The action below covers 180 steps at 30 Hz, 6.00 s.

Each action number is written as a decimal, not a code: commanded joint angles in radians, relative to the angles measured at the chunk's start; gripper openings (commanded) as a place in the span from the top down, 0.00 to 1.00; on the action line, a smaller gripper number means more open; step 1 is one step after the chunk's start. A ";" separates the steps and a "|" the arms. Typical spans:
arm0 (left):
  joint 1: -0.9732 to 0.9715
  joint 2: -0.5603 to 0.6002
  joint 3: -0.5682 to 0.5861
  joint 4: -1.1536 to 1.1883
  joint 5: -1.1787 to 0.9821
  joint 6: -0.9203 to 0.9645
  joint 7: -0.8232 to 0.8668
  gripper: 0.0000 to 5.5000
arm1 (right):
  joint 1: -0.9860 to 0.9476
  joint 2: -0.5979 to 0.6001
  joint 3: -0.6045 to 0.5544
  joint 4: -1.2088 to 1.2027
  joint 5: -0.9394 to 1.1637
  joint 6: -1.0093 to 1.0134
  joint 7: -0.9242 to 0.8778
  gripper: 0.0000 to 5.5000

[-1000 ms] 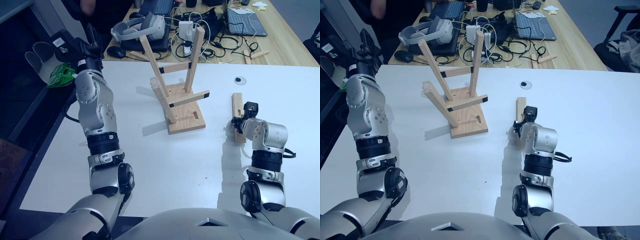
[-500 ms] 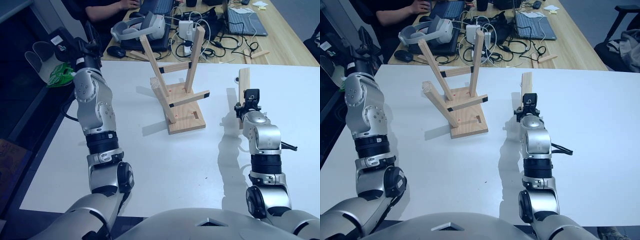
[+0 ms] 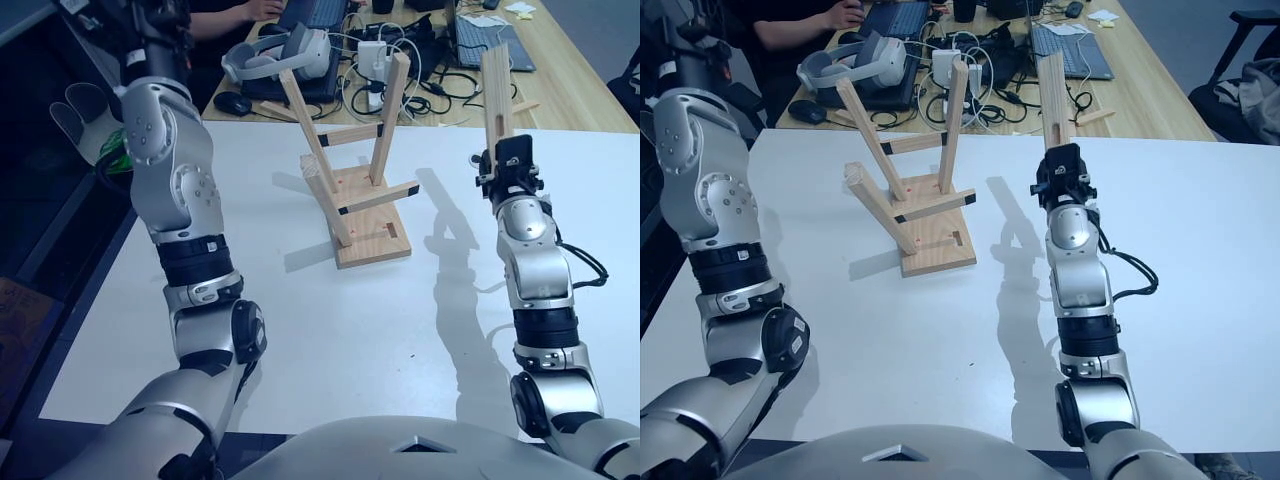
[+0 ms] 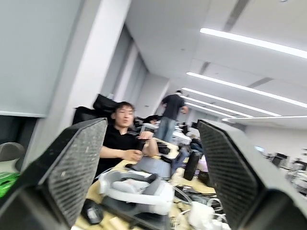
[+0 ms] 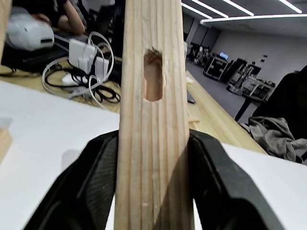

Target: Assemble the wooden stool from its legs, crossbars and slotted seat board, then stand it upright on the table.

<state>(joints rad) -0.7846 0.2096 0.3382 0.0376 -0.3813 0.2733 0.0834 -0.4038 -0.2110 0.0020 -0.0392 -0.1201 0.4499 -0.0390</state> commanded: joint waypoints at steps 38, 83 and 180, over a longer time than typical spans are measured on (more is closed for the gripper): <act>0.096 0.021 -0.189 -0.338 -0.536 0.554 -0.352 0.36 | -0.133 -0.006 0.117 -0.323 0.276 -0.162 0.426 0.63; 0.130 -0.097 -0.190 -0.341 -0.491 0.488 -0.264 0.82 | -0.069 0.035 0.184 -0.310 0.181 -0.168 0.387 0.57; 0.083 0.450 -0.496 -0.460 -0.339 0.626 -1.059 0.82 | -0.353 -0.459 -0.176 -0.319 1.529 0.722 0.604 0.78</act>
<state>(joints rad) -0.6857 0.6321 -0.1912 -0.4272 -0.7397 0.9106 -0.9931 -0.7821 -0.6433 -0.1682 -0.3620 1.4011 1.1643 0.5783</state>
